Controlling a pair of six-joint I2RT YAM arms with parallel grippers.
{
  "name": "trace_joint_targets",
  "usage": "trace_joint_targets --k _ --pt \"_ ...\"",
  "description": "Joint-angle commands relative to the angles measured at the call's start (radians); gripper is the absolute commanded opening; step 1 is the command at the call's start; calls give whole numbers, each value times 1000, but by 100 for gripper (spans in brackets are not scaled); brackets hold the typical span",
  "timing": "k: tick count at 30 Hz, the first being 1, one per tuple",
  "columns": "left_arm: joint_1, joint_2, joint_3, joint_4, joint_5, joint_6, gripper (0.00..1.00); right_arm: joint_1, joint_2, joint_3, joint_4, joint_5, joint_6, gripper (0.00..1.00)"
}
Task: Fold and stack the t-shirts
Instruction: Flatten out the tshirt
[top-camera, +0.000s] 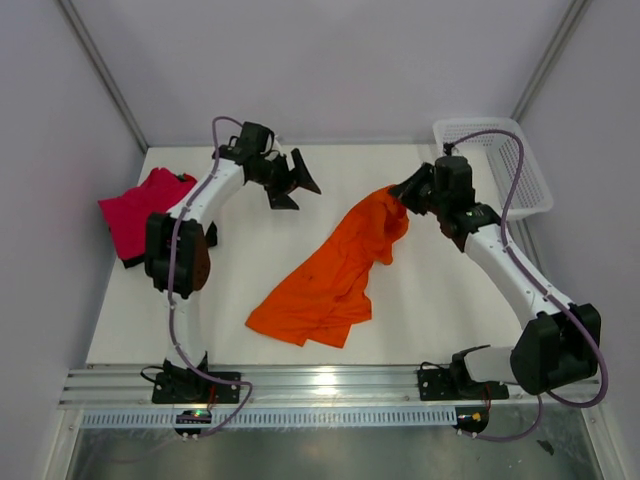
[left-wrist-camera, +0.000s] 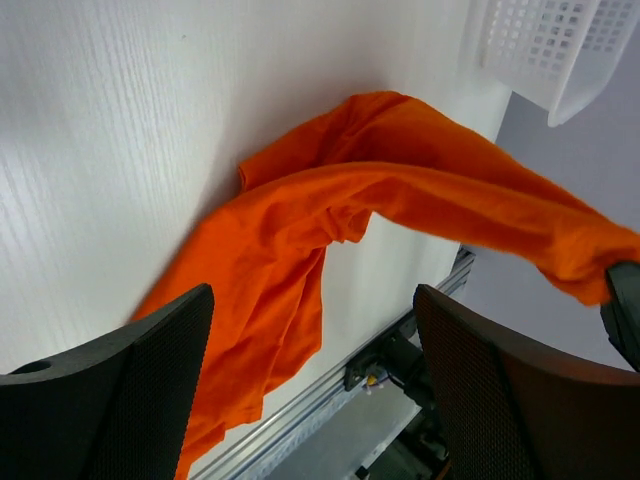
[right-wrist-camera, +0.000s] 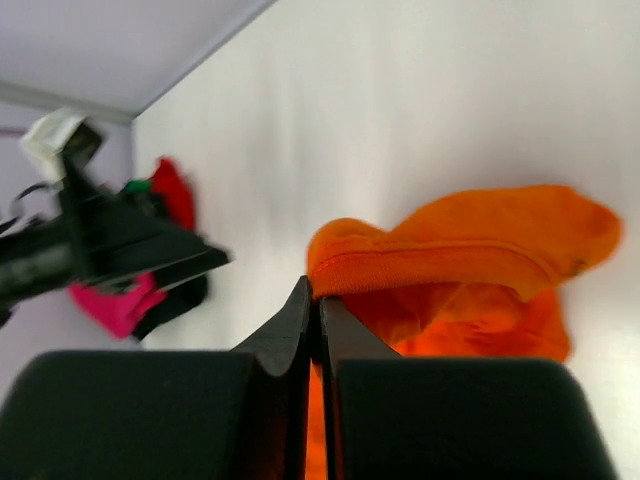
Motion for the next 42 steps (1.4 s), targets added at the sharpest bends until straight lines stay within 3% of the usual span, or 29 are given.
trace_joint_targets --k 1,7,10,17,22,27,34,42 --pt "4 -134 23 -40 2 20 83 -21 -10 66 -173 333 -101 3" --pt "-52 -295 -188 -101 -47 0 83 -22 25 88 -358 534 2 3" --pt "-146 -338 -269 -211 -142 34 83 -22 28 67 -365 565 35 3" --pt "-335 -415 -476 -296 -334 97 82 -22 111 152 -417 590 17 3" --pt "-406 -447 -555 -361 -449 109 81 -24 160 182 -421 571 13 3" --pt "-418 -484 -642 -341 -454 71 81 -25 176 166 -415 544 16 3" --pt "-536 -467 -734 -330 -481 -3 80 -24 183 131 -388 508 23 3" --pt "-636 -375 -672 -361 -561 15 79 -24 195 125 -380 484 37 3"
